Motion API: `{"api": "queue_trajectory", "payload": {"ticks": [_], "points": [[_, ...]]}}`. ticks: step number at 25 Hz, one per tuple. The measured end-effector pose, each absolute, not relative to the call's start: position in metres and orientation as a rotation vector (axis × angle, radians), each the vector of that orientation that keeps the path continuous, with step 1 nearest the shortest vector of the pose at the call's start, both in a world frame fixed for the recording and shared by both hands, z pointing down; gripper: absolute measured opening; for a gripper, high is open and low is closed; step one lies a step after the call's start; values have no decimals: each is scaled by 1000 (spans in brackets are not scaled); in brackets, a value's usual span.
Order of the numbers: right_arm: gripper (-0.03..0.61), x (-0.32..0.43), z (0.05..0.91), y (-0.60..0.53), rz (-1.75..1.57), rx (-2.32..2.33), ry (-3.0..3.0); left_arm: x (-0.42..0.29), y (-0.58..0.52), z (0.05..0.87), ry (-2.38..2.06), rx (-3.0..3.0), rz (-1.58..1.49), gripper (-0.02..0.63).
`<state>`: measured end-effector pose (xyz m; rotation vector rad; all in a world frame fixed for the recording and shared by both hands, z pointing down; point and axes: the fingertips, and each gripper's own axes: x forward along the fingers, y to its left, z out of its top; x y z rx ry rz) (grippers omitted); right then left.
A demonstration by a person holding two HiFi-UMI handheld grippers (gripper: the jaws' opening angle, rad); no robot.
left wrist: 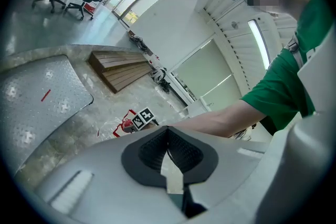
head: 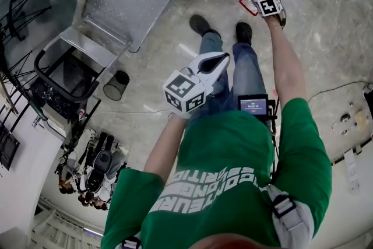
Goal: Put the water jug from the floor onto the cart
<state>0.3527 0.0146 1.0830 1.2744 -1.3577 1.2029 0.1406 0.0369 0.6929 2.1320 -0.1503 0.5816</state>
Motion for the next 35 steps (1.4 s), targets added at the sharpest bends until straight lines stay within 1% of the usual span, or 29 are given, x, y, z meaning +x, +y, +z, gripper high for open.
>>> {"api": "queue_trajectory", "payload": {"ticks": [2,3,10,15,23,28,35], "points": [[319,357,1085,10,1168,1290,-1345,140,37,695,-148,2126,582,14],[301,359,1086,8,1157,1298,-1339,138,37,697,-152,2121,581,14],[298,359,1076,8,1144,1296,-1348,131,28,697,-184,2128,586,14],[298,349,1040,20,1138,1323,-1383,127,15,680,-231,2149,532,14],[296,336,923,-11,970,1442,-1621,138,17,621,-254,2230,379,14],[296,347,828,-24,816,1538,-1738,150,26,578,-288,2302,288,14],[296,348,729,-40,627,1501,-1926,136,4,547,-505,2385,201,14]]}}
